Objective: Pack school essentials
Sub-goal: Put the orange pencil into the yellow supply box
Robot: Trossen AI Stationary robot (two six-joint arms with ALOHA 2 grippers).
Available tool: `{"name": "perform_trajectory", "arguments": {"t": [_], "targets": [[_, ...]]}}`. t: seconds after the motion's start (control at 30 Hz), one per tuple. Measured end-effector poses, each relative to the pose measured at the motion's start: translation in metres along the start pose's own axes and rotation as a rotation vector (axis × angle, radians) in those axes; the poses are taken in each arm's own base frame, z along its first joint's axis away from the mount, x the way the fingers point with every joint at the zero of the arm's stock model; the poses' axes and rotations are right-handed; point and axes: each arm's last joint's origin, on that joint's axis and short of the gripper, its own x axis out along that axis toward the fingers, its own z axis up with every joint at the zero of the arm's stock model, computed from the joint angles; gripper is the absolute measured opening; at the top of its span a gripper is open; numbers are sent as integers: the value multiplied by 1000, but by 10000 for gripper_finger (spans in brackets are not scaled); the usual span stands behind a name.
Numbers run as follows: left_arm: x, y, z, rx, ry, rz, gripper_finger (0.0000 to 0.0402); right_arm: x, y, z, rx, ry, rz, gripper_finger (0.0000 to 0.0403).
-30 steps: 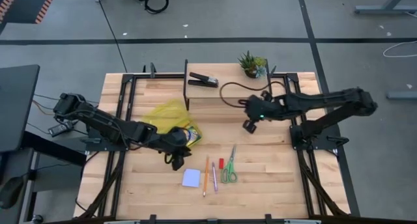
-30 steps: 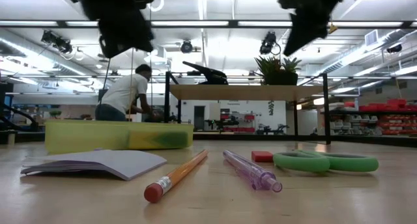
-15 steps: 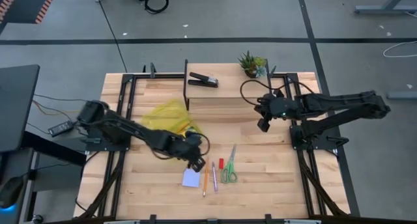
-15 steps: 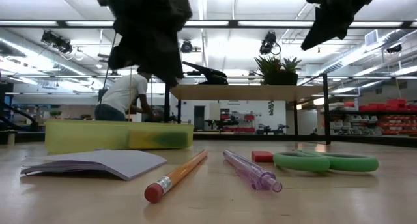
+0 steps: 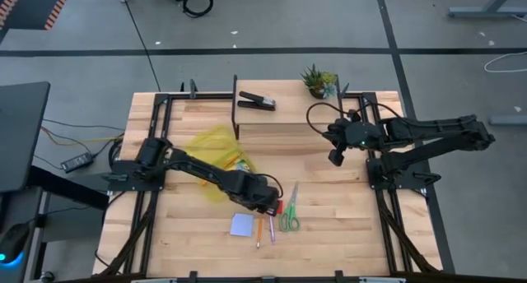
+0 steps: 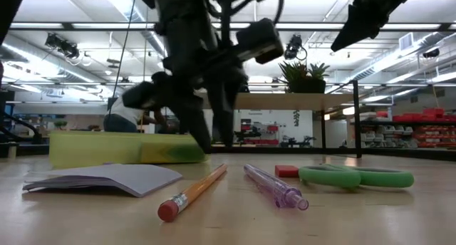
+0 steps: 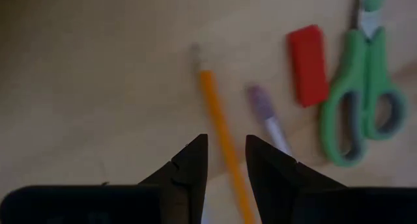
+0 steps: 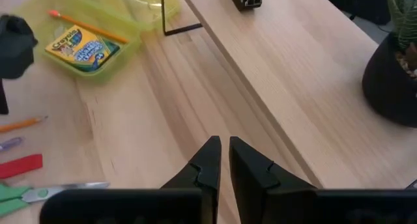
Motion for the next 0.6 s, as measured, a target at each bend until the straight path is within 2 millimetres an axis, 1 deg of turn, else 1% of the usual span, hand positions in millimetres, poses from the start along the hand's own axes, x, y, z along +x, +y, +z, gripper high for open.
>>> {"name": "perform_trajectory", "arguments": {"t": [0.1,0.2,0.3,0.43,0.6], "targets": [[-1,-2,-3,-41,-51,-2,123,0,0,1,-8,-4,1,39],[-2,-2,-7,-79,-59,4,135,0,0,1,-20,-10,3,39],[3,-1,-11,-109,-73,17,151,0,1,2,-17,-15,5,39],[5,0,-13,-103,-112,25,171,0,1,2,-15,-19,7,39],[11,2,-14,-75,-142,47,169,0,1,3,-11,-27,9,39]]}}
